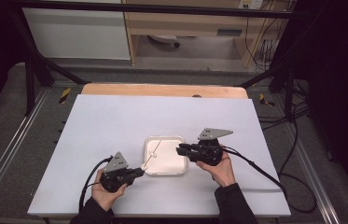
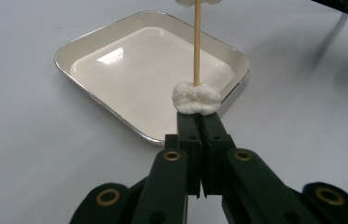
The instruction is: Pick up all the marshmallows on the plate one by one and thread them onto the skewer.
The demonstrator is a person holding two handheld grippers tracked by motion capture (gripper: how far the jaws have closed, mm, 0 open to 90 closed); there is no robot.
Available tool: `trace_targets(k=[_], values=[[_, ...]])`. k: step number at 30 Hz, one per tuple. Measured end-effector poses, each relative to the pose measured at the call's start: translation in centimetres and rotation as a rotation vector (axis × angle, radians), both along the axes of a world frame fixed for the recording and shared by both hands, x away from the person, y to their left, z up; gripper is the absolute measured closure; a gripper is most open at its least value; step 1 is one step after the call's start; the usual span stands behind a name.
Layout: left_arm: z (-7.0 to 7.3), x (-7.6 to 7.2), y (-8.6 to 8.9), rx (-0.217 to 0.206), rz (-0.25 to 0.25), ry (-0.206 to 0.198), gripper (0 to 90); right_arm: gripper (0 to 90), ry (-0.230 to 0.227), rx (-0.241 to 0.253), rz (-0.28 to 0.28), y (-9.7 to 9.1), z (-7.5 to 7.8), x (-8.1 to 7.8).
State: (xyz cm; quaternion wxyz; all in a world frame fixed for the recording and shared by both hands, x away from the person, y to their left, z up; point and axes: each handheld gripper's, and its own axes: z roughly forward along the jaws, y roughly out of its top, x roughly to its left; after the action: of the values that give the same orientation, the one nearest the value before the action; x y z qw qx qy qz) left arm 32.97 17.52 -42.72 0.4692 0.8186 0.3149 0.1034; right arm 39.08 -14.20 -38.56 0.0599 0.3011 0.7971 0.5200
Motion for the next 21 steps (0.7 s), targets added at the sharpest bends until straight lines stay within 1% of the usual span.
trace_targets(k=[3, 8, 14, 21], values=[[0.0, 0.0, -0.1, 0.002, -0.006, -0.002, 88.5, 75.0, -0.008, 0.025, -0.005, -0.5, 0.7, -0.2], [0.0, -0.1, -0.2, 0.001, -0.011, -0.002, 88.5, 74.9, -0.003, 0.071, 0.001, -1.0, 1.5, -0.2], [0.0, -0.1, -0.3, 0.004, -0.02, -0.003, 88.6, 74.9, 0.014, 0.125, 0.003, -1.3, 2.0, 0.0], [0.1, -0.2, -0.4, 0.005, -0.03, -0.008, 88.5, 74.8, 0.015, 0.166, 0.002, -1.4, 2.6, 0.3]])
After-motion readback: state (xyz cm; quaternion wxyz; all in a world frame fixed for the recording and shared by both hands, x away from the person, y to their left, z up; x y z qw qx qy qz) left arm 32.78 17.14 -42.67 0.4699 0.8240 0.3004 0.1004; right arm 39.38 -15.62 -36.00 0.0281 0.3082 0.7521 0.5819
